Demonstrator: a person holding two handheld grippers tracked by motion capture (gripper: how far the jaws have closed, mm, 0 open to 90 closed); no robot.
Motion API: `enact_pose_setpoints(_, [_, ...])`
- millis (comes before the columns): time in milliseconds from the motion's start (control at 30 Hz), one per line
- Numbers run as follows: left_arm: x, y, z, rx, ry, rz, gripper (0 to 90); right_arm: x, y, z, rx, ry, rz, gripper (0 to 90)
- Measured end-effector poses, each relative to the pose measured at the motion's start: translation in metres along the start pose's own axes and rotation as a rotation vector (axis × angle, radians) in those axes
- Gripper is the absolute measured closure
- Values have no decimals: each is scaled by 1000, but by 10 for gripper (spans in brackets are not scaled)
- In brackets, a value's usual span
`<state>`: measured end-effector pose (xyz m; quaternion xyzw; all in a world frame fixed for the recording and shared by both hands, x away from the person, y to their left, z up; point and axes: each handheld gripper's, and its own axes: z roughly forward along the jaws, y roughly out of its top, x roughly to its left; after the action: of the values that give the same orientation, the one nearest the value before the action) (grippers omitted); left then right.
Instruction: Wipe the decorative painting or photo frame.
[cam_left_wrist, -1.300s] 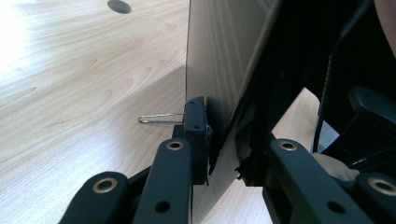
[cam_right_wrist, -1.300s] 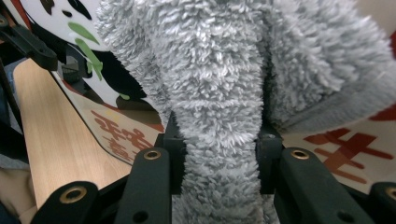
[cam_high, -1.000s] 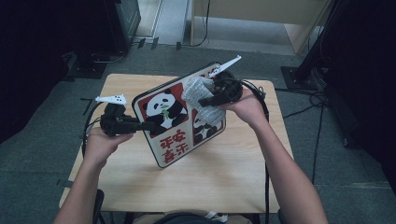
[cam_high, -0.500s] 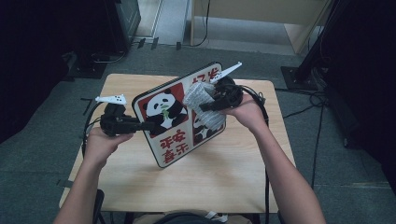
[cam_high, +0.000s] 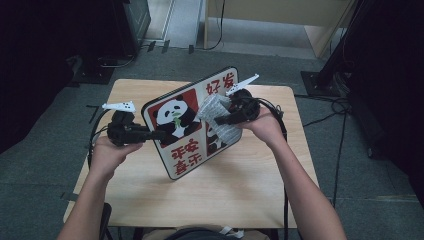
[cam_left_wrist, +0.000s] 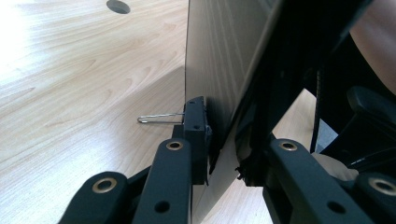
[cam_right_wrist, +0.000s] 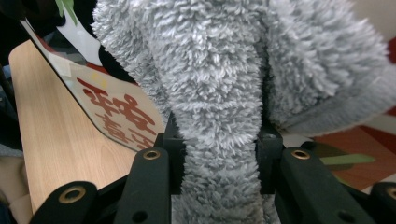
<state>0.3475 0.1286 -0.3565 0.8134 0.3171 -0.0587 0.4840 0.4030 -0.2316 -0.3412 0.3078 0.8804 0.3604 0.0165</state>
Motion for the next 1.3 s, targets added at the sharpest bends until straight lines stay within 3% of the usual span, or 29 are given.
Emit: enact_pose_setpoints(1300, [-1,0,0,-5,4,5,775,-4,-44,34,30,34,29,657])
